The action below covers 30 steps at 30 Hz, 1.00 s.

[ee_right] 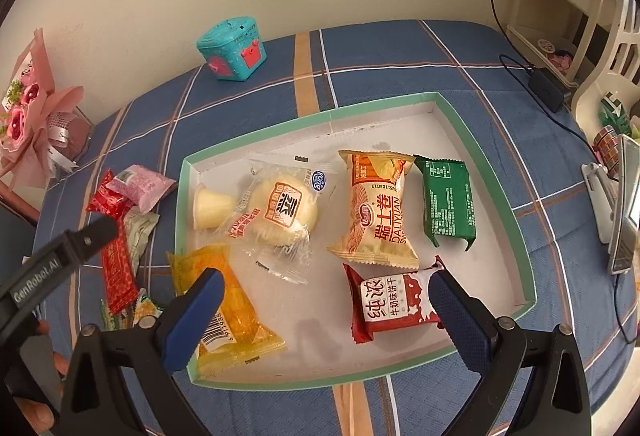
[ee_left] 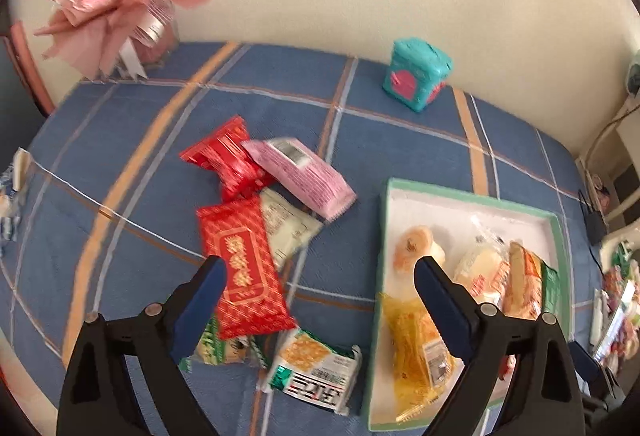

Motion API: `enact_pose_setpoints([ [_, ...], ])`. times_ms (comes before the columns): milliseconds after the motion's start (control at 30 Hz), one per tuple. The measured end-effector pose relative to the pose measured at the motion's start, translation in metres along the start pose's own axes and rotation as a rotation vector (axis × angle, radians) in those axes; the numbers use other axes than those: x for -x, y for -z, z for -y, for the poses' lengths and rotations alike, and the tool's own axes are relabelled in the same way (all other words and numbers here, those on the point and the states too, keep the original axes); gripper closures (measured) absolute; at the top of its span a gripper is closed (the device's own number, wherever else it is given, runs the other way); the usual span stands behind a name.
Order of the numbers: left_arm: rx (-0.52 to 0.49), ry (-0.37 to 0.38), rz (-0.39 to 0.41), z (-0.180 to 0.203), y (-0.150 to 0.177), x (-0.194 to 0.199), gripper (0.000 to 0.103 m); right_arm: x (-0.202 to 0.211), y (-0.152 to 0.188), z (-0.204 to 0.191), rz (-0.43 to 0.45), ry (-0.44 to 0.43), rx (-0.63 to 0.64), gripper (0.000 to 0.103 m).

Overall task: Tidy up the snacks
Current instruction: 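Withdraw both grippers from the tray back toward the snack pile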

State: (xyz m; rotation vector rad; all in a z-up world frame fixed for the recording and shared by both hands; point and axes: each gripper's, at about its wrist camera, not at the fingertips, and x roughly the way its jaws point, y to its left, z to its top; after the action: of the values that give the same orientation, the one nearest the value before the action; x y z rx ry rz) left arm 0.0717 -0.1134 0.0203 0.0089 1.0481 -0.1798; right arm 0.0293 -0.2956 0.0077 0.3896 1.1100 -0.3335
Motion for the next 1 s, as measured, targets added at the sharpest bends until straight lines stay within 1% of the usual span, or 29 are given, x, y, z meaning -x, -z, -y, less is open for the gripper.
enact_pose_setpoints([
  [67,0.000,-0.027,0.021,0.000,-0.002,0.004,0.008,0.002,0.002,-0.002,0.004,-0.006,0.007,0.000],
  [200,-0.002,-0.063,0.030,-0.002,0.001,0.006,0.008,0.006,0.005,-0.006,0.011,-0.027,0.012,0.000],
  [300,-0.018,-0.124,0.040,-0.002,0.003,0.007,0.008,0.008,0.005,-0.007,0.021,-0.029,0.007,0.000],
  [367,-0.011,-0.124,0.030,-0.005,0.003,0.006,0.008,0.008,0.005,-0.008,0.019,-0.037,-0.003,0.000],
  [500,0.036,-0.105,0.016,-0.017,0.005,0.005,0.008,0.006,0.006,-0.017,0.014,-0.069,0.000,0.000],
  [600,0.046,-0.140,0.001,-0.027,0.007,0.003,0.008,0.003,0.007,-0.029,0.002,-0.073,0.016,0.000],
  [700,0.067,-0.180,-0.018,-0.043,0.009,0.000,0.008,0.000,0.010,-0.042,-0.011,-0.082,0.041,0.000],
  [867,0.182,-0.200,-0.070,-0.087,0.014,-0.008,0.008,-0.002,0.015,-0.064,-0.021,-0.119,0.089,0.000],
  [1000,0.242,-0.228,-0.091,-0.114,0.019,-0.012,0.008,-0.006,0.019,-0.082,-0.032,-0.152,0.140,0.000],
])
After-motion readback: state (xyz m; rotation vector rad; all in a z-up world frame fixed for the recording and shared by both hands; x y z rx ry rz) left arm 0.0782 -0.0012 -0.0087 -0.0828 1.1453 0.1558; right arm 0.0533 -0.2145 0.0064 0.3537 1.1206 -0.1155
